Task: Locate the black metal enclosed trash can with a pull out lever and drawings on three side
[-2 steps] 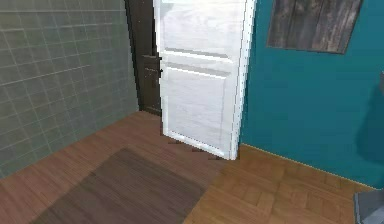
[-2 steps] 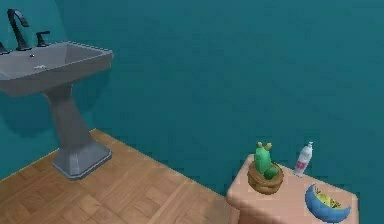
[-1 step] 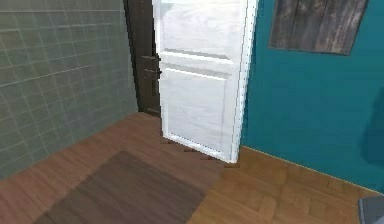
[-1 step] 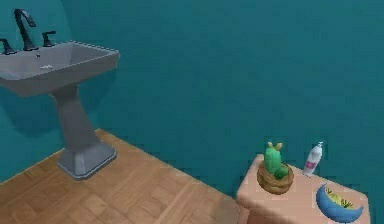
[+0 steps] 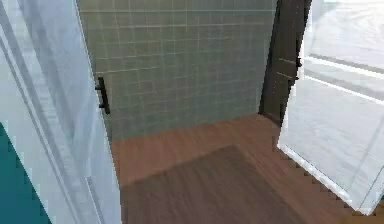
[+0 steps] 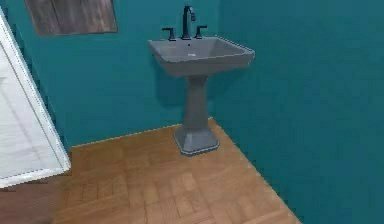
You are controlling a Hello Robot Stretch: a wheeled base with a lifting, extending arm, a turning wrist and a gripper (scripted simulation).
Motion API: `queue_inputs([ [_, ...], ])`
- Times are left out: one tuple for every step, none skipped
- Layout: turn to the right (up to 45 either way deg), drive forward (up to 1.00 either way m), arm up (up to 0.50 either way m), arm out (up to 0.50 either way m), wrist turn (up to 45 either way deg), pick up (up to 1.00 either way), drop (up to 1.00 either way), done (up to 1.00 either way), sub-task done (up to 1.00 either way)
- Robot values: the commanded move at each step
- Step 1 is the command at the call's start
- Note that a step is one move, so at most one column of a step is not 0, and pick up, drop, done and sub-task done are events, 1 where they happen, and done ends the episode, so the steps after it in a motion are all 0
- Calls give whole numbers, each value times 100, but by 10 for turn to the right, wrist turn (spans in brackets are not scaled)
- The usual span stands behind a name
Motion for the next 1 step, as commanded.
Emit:
queue_inputs([
  [0, 100, 0, 0, 0, 0, 0, 0, 0],
])
